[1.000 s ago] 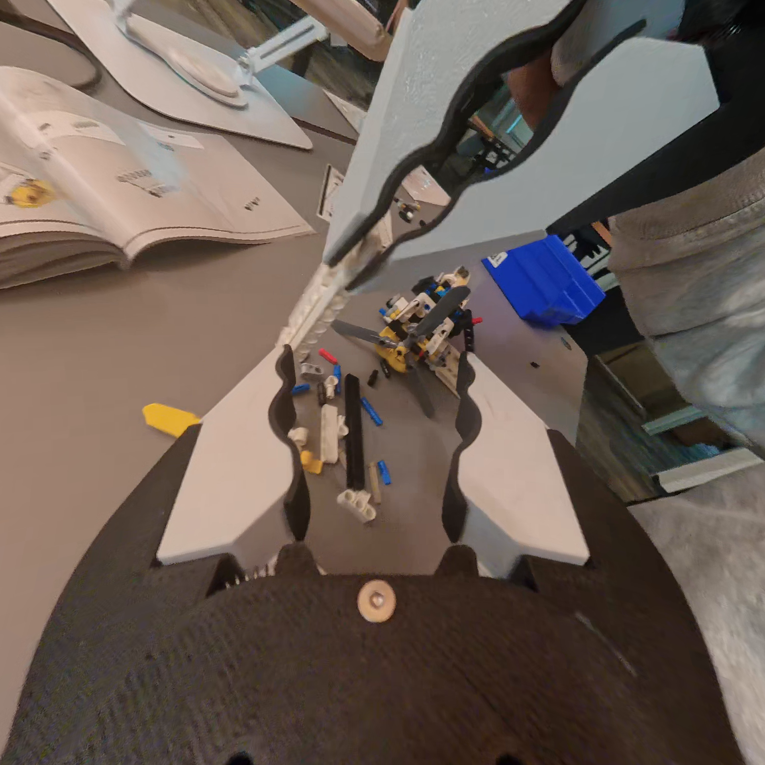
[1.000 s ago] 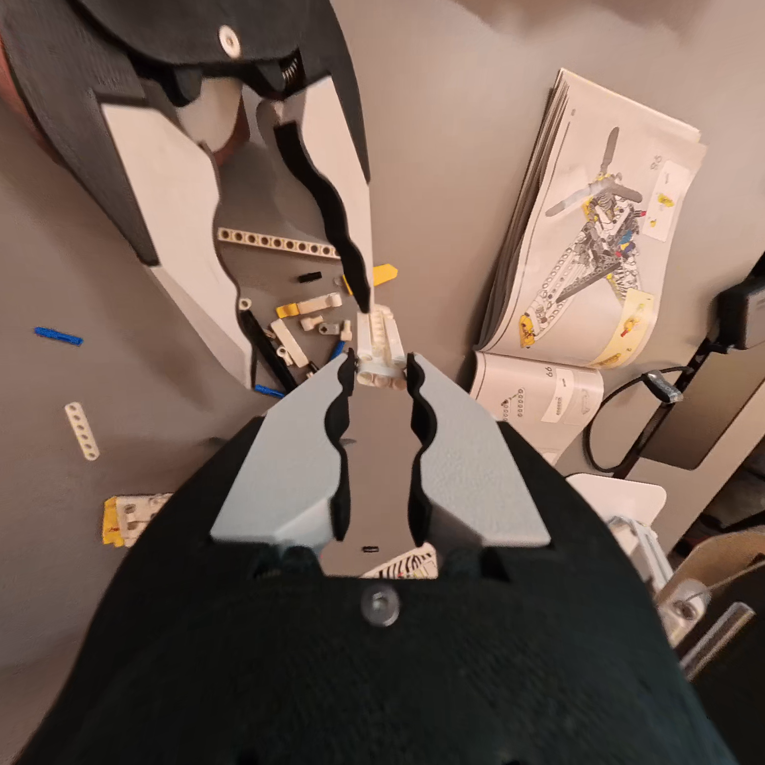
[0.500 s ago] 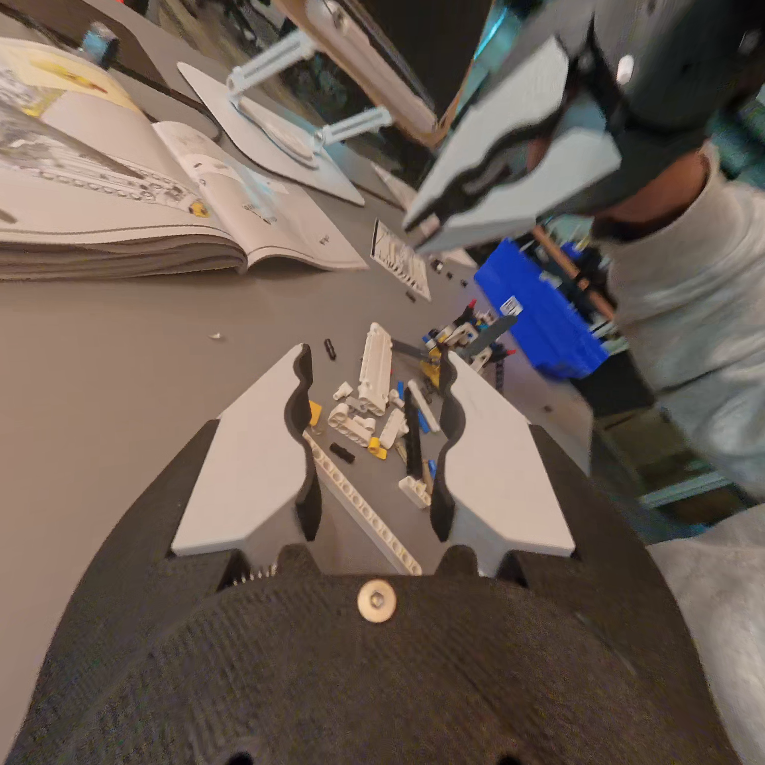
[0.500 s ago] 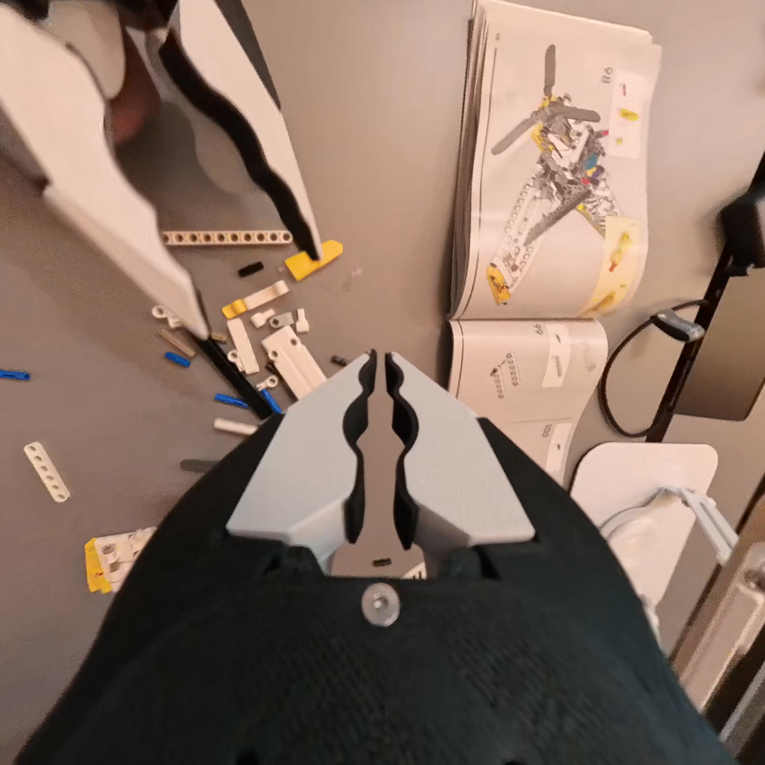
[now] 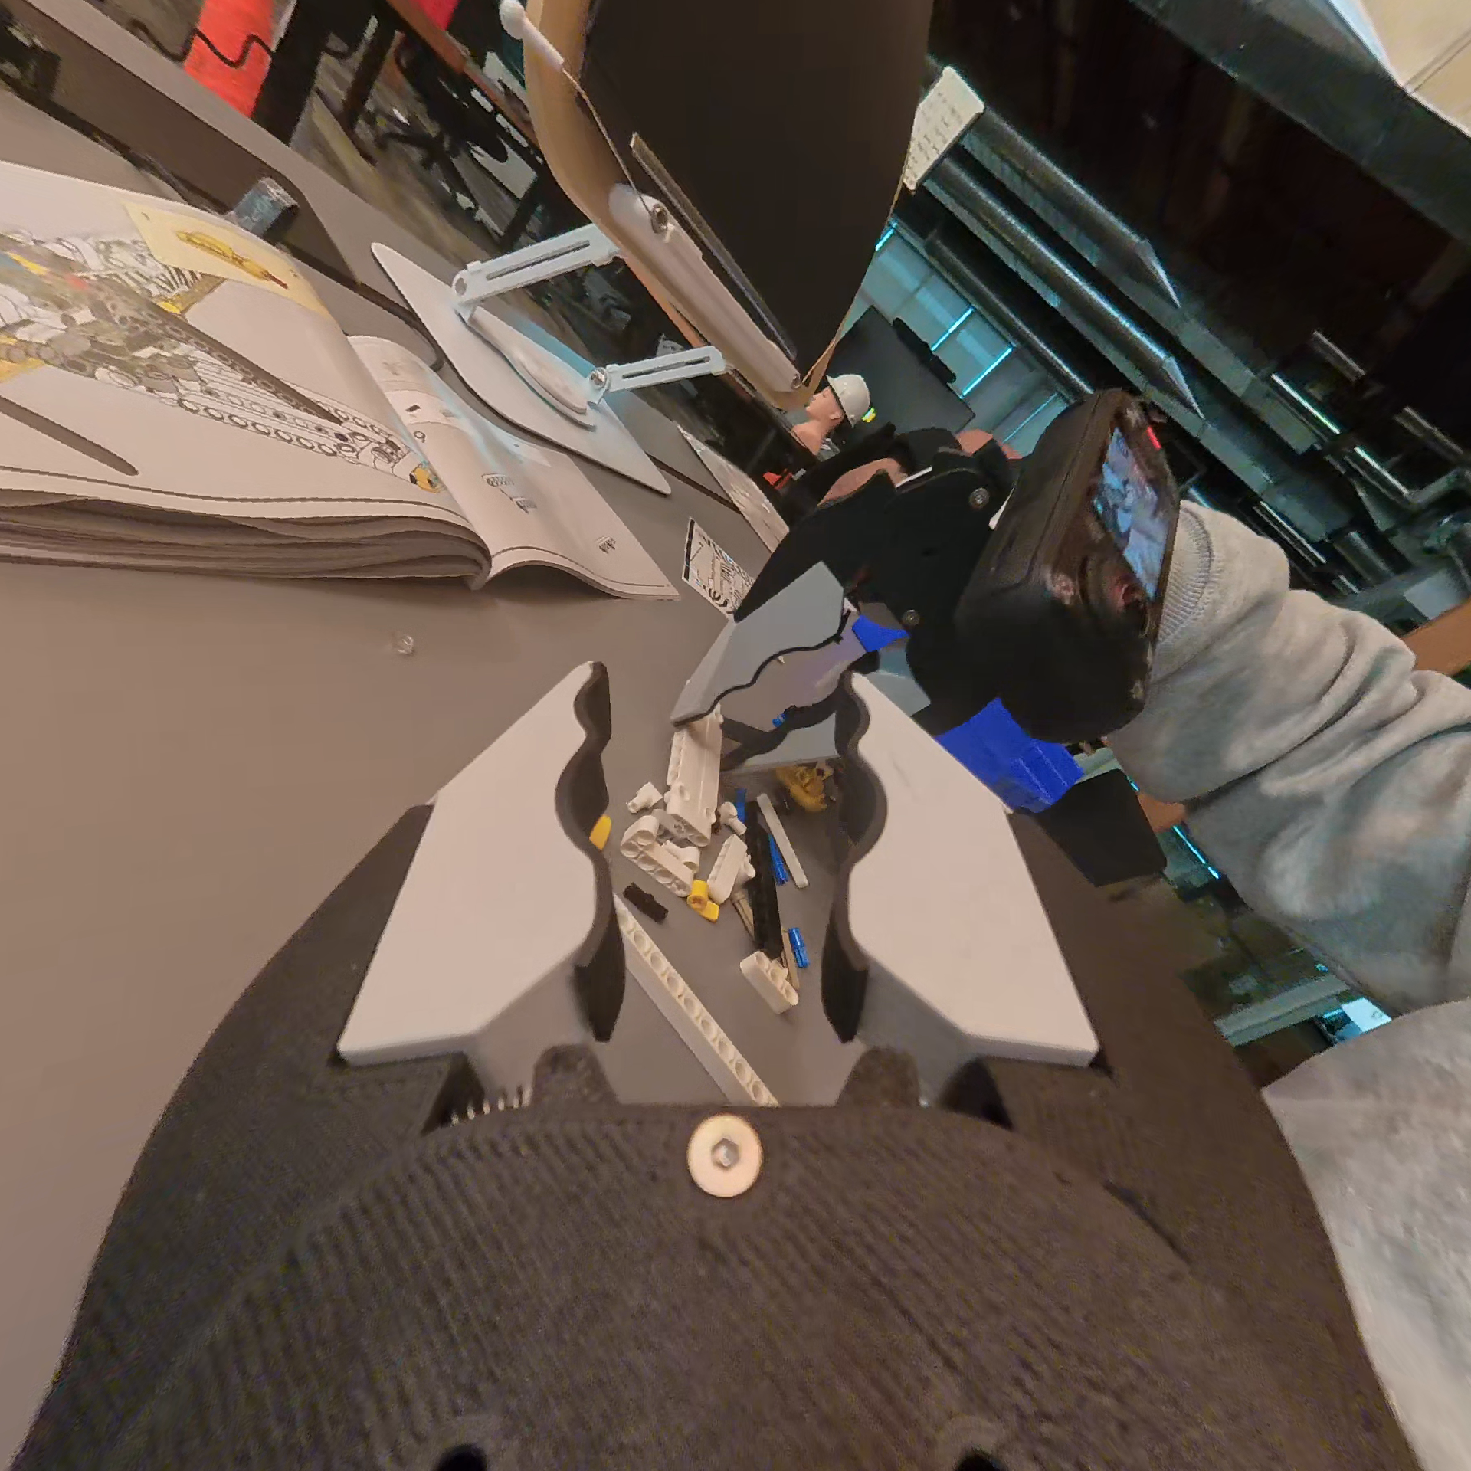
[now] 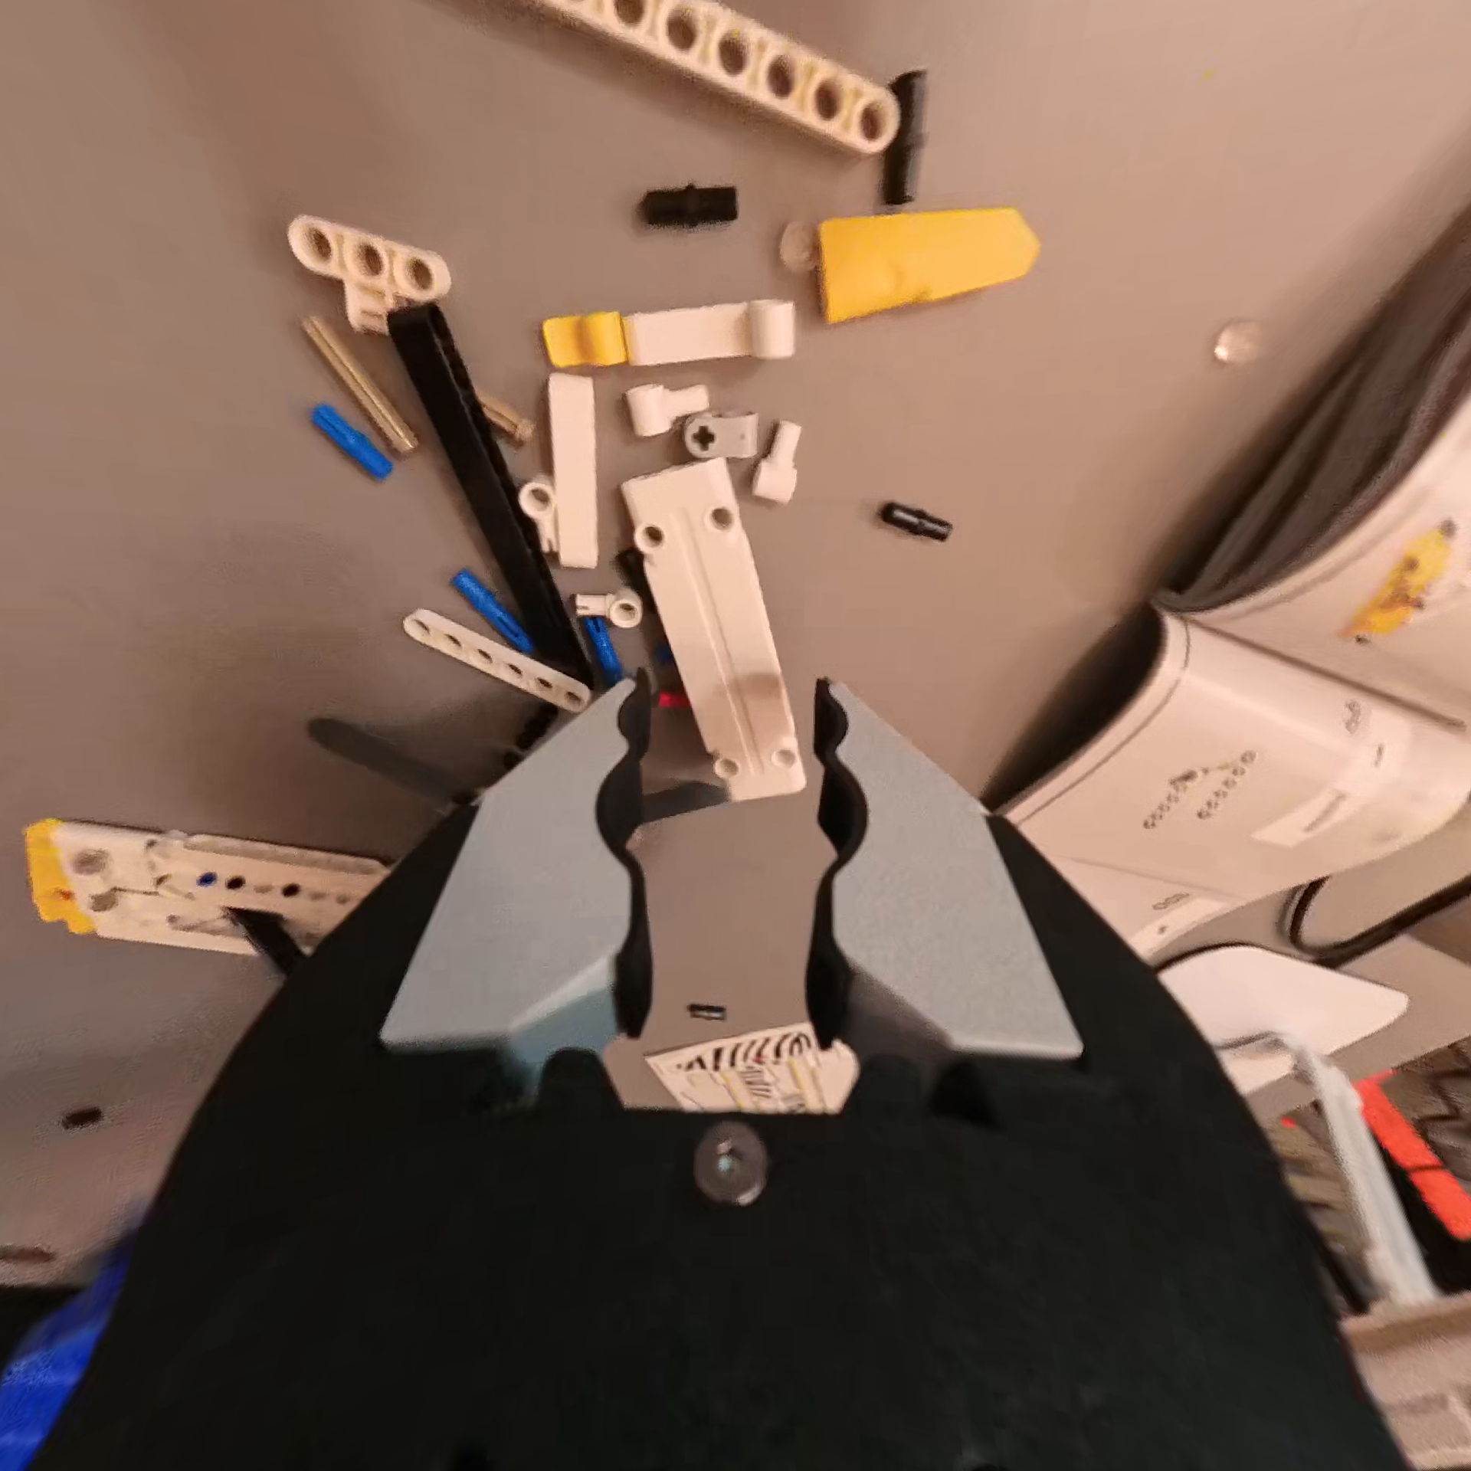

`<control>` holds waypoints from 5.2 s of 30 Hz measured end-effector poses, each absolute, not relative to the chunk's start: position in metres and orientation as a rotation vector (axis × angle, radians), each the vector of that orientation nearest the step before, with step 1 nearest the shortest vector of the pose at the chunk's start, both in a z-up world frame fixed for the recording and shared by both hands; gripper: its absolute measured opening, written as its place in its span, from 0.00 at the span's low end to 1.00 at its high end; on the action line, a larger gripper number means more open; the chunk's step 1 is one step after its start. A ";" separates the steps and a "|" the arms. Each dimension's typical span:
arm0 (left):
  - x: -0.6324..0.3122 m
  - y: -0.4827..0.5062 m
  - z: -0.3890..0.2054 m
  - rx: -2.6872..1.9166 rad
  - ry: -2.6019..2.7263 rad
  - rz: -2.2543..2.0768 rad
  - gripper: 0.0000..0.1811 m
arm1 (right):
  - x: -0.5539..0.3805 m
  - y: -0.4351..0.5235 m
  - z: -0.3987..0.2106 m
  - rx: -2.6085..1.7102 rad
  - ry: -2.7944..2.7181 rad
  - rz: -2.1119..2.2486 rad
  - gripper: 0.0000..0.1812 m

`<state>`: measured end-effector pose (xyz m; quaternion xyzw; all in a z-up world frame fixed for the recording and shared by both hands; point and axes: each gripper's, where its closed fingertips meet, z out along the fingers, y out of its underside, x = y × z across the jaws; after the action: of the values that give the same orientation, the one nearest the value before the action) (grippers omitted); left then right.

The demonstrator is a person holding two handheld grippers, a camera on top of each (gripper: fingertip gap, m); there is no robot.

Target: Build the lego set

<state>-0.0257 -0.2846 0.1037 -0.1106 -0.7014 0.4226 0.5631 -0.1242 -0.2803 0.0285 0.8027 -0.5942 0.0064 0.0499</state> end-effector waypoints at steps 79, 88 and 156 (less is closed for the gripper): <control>-0.009 -0.298 0.095 -0.241 -1.804 1.164 0.30 | -0.091 -0.231 0.128 2.075 -2.576 0.842 0.11; -0.029 -0.270 0.118 -0.466 -1.669 1.184 0.35 | -0.173 -0.165 0.126 1.141 -2.670 1.741 0.21; -0.023 -0.294 0.102 -0.587 -1.967 1.513 0.44 | -0.353 -0.184 0.149 0.421 -1.864 2.375 0.28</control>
<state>-0.0226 -0.2936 0.1016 -0.2204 -0.7379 0.5676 0.2914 -0.3527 -0.1842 0.1493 0.1380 -0.6108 0.7783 0.0467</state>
